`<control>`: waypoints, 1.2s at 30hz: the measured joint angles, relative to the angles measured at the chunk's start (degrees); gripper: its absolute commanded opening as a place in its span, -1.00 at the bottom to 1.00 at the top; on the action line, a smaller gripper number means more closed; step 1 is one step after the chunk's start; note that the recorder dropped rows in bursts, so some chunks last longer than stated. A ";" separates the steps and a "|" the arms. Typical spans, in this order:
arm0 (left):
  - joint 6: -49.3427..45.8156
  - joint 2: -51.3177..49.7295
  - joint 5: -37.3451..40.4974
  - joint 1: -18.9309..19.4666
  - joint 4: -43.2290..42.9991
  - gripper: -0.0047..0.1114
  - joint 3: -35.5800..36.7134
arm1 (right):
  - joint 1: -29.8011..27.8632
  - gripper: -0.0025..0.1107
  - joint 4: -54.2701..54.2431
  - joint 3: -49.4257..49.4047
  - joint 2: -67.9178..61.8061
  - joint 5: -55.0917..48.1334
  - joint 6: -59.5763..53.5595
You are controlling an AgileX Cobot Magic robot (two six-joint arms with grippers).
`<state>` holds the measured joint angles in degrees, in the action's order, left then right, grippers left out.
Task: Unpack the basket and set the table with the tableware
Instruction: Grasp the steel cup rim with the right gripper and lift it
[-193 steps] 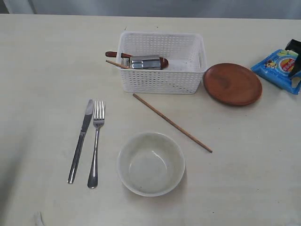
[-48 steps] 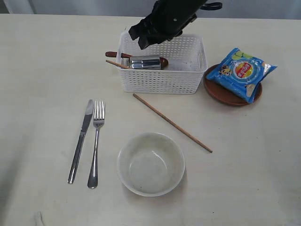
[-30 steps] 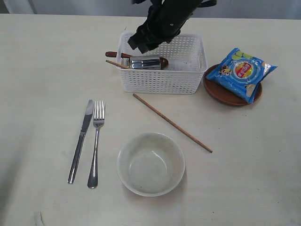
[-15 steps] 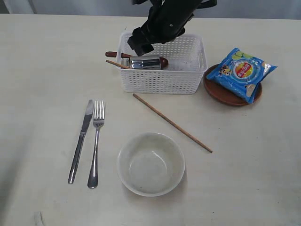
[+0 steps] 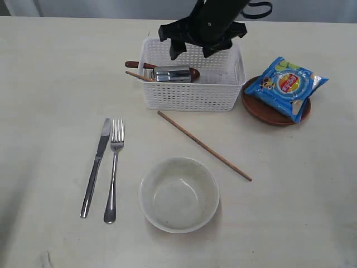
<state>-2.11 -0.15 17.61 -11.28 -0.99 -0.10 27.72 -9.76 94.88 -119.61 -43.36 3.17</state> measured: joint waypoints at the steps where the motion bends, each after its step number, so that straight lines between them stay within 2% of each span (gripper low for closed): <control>1: 0.00 0.00 0.00 0.00 0.00 -0.92 0.00 | -0.34 0.29 -1.23 0.00 -0.12 -0.56 0.11; 8: 0.00 0.00 0.00 0.00 0.00 -0.92 0.00 | -0.66 0.29 -8.36 0.00 -4.64 -0.91 -0.09; 12: 0.00 0.00 0.00 0.00 0.00 -0.92 0.00 | -0.66 0.27 -15.30 0.00 -5.59 0.64 -3.94; 13: 0.00 0.00 0.00 0.00 0.00 -0.92 0.00 | -0.66 0.15 -16.18 0.00 -5.59 1.08 -4.77; 17: 0.00 0.00 0.00 0.00 0.00 -0.92 0.00 | -0.66 -0.57 -17.01 0.00 -5.59 1.47 -5.63; 20: 0.00 0.00 0.00 0.00 0.00 -0.92 0.00 | -0.66 -0.97 -18.22 0.23 -5.36 1.65 -5.63; 36: 0.00 0.00 0.00 0.00 0.00 -0.92 0.00 | -0.66 -0.96 -18.90 0.60 -4.51 2.84 -5.63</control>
<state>-2.11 -0.15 17.61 -11.28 -0.99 -0.10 27.05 -28.65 95.49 -124.13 -40.52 -2.46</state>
